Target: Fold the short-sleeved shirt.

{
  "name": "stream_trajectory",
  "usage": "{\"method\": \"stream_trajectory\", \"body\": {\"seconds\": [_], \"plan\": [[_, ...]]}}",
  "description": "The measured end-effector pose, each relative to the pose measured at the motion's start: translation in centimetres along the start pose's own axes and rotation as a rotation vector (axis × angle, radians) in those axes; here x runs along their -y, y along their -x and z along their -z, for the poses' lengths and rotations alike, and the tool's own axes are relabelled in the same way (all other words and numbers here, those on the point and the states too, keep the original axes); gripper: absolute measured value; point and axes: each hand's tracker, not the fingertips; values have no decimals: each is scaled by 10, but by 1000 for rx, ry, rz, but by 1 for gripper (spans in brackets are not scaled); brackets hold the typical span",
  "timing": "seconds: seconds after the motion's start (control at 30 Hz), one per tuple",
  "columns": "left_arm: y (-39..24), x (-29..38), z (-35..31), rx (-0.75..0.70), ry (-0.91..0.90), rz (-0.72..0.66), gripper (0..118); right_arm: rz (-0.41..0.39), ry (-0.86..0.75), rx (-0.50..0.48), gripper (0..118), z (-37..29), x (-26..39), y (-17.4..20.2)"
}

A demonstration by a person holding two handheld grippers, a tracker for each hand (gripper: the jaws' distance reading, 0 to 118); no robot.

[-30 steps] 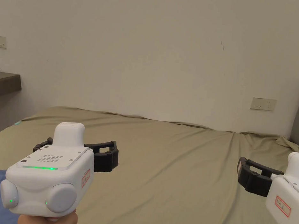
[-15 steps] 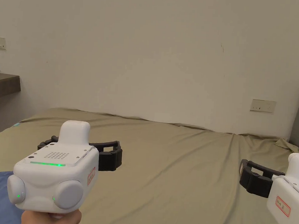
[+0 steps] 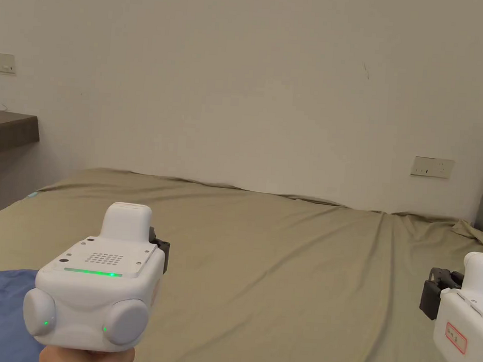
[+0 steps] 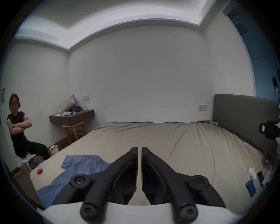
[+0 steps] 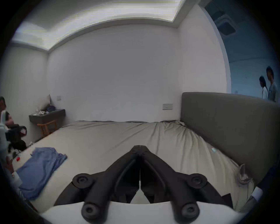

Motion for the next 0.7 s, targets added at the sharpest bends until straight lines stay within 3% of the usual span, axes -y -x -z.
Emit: {"method": "stream_trajectory", "body": {"seconds": [0.07, 0.17, 0.3, 0.4, 0.57, 0.7], "plan": [[12, 4, -3, 39, 20, -51, 3, 1, 23, -48, 2, 1, 0, 6], [36, 7, -16, -59, -10, -33, 3, -2, 32, -121, 2, 6, -1, 30], [88, 10, -47, -166, -14, -65, 2, -79, 33, -308, 2, 4, -6, 106], [129, 19, -81, -287, -21, -57, 2, -87, 35, -506, 2, 7, -5, 166], [176, 39, -123, -423, 42, -51, 2, -145, 26, -732, 2, -2, 7, 245], [197, 55, -116, -403, 109, -59, 3, -143, 56, -764, 2, 9, 18, 265]]}}
